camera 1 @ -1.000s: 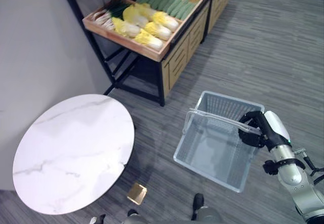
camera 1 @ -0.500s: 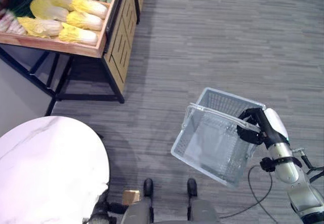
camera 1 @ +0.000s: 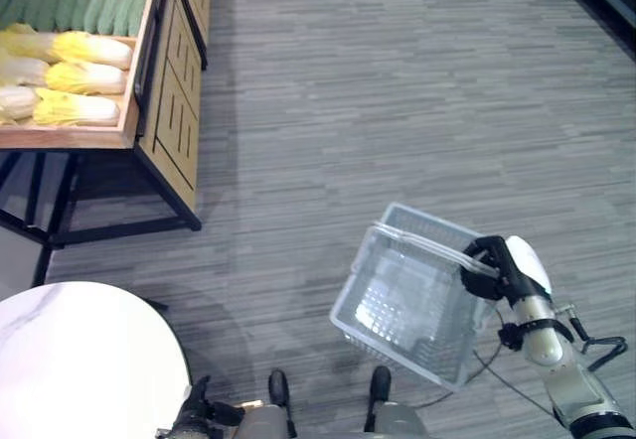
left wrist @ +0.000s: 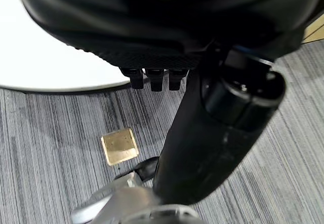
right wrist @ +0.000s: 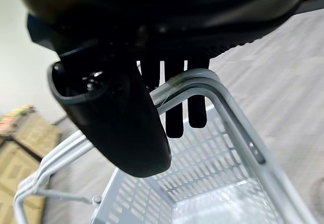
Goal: Get the vegetables into the basket
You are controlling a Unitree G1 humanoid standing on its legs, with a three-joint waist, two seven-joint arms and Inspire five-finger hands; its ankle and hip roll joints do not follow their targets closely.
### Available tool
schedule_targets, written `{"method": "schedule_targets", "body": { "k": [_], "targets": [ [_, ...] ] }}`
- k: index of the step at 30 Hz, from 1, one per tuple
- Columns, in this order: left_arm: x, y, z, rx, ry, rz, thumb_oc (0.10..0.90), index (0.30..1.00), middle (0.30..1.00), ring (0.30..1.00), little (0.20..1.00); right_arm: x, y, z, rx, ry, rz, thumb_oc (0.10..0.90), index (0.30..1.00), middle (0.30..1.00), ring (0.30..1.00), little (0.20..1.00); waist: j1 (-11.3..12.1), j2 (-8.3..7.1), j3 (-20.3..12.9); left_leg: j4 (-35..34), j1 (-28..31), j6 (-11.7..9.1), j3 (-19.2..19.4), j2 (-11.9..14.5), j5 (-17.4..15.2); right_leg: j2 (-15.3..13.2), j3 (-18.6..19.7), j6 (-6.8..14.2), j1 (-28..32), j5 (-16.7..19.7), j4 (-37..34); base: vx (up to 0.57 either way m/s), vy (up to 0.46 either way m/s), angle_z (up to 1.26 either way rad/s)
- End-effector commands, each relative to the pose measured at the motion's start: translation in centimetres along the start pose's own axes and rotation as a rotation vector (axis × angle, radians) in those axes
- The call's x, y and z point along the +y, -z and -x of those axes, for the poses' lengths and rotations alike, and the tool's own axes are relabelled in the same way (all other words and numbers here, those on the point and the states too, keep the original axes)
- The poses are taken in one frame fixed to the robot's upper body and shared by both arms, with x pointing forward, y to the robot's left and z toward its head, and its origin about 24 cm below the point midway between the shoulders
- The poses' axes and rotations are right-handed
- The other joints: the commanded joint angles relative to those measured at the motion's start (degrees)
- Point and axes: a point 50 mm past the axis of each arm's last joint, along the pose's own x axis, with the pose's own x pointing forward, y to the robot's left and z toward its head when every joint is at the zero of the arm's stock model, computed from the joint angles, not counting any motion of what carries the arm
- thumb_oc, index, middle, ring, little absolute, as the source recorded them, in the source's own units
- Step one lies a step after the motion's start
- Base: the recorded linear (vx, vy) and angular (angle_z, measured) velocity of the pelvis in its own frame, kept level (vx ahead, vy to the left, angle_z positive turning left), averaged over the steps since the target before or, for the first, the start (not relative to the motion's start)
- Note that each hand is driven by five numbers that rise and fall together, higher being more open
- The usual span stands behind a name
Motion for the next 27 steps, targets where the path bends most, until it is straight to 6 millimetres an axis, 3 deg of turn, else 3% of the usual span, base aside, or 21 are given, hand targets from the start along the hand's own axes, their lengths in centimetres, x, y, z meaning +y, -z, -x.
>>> {"method": "schedule_targets", "body": {
  "k": [1,2,9,10,14,18,23,25,27],
  "targets": [
    [0.6,1.2,0.1,0.034,-0.008,-0.057,0.900,1.000,1.000,1.000,1.000,-5.8,-2.4,-1.7,-0.132,0.278,0.031,0.400,0.300,0.300,0.300,0.300,0.36,-2.00,-3.86,0.55,-0.71,-2.56,-1.04,0.62,-2.19,-1.73,1.61,2.87,-1.65,-2.42,0.20,0.05,-0.147,0.11],
    [0.3,1.2,0.1,0.036,-0.003,-0.061,0.900,1.000,1.000,1.000,1.000,-4.9,-0.1,-1.3,-0.030,0.255,0.070,0.400,0.300,0.300,0.300,0.300,0.31,-1.69,-4.17,0.01,-0.99,-3.12,-1.59,1.12,-1.46,-1.22,1.11,2.72,-1.47,-2.86,0.04,0.04,-0.118,0.09],
    [-0.2,2.0,0.4,0.071,-0.007,-0.071,0.900,1.000,1.000,1.000,1.000,-2.5,3.2,-0.2,0.137,0.225,0.051,0.400,0.300,0.300,0.300,0.300,0.30,-1.28,-4.65,0.01,-1.12,-3.58,-2.08,1.75,-1.21,-0.81,0.82,2.60,-1.07,-3.36,0.04,0.03,-0.046,0.08],
    [-0.5,2.7,0.6,0.100,-0.012,-0.073,0.900,1.000,1.000,1.000,1.000,-1.4,4.7,0.5,0.215,0.206,0.036,0.400,0.300,0.300,0.300,0.300,0.33,-1.18,-4.89,0.01,-0.96,-3.59,-2.15,1.77,-1.29,-0.64,0.79,2.52,-0.86,-3.52,0.04,0.05,-0.030,0.03],
    [-0.5,3.5,0.8,0.137,-0.026,-0.077,0.900,1.000,1.000,1.000,1.000,0.2,6.5,1.7,0.327,0.181,0.013,0.400,0.300,0.300,0.300,0.300,0.25,-0.93,-5.18,0.01,-0.60,-3.75,-2.31,2.00,-1.34,-0.30,0.86,2.18,-0.13,-4.11,0.14,0.05,-0.032,0.06],
    [-0.3,3.1,0.7,0.125,-0.046,-0.095,0.900,1.000,1.000,1.000,1.000,1.4,7.9,2.5,0.418,0.164,0.002,0.400,0.300,0.300,0.300,0.300,0.16,-0.56,-4.22,0.01,-0.67,-3.87,-2.79,2.79,-0.93,0.19,1.15,1.34,-1.43,-6.29,4.22,0.01,-0.057,0.02],
    [0.1,1.9,0.3,0.089,-0.076,-0.082,0.900,1.000,1.000,1.000,1.000,1.6,7.7,2.3,0.412,0.155,0.005,0.400,0.300,0.300,0.300,0.300,0.18,-0.31,-2.34,1.81,-1.97,-4.52,-3.85,4.33,-0.27,1.24,0.98,0.04,-2.96,-8.49,7.23,0.00,-0.136,0.02],
    [0.1,1.3,0.1,0.067,-0.076,-0.084,0.900,1.000,1.000,1.000,1.000,1.5,7.6,2.3,0.403,0.158,0.005,0.400,0.300,0.300,0.300,0.300,0.17,-0.39,-1.33,6.27,-4.09,-4.99,-4.96,4.97,-1.10,1.64,0.64,-0.87,-2.82,-9.08,7.17,0.03,-0.241,0.22],
    [0.0,0.8,0.1,0.047,-0.078,-0.064,0.900,1.000,1.000,1.000,1.000,0.7,7.7,2.4,0.389,0.182,0.015,0.400,0.300,0.300,0.300,0.300,0.54,-0.57,0.61,17.45,-8.72,-5.90,-6.09,4.51,-0.59,1.95,-0.19,-2.24,-1.40,-9.78,6.62,0.04,-0.217,0.40]
  ]
}}
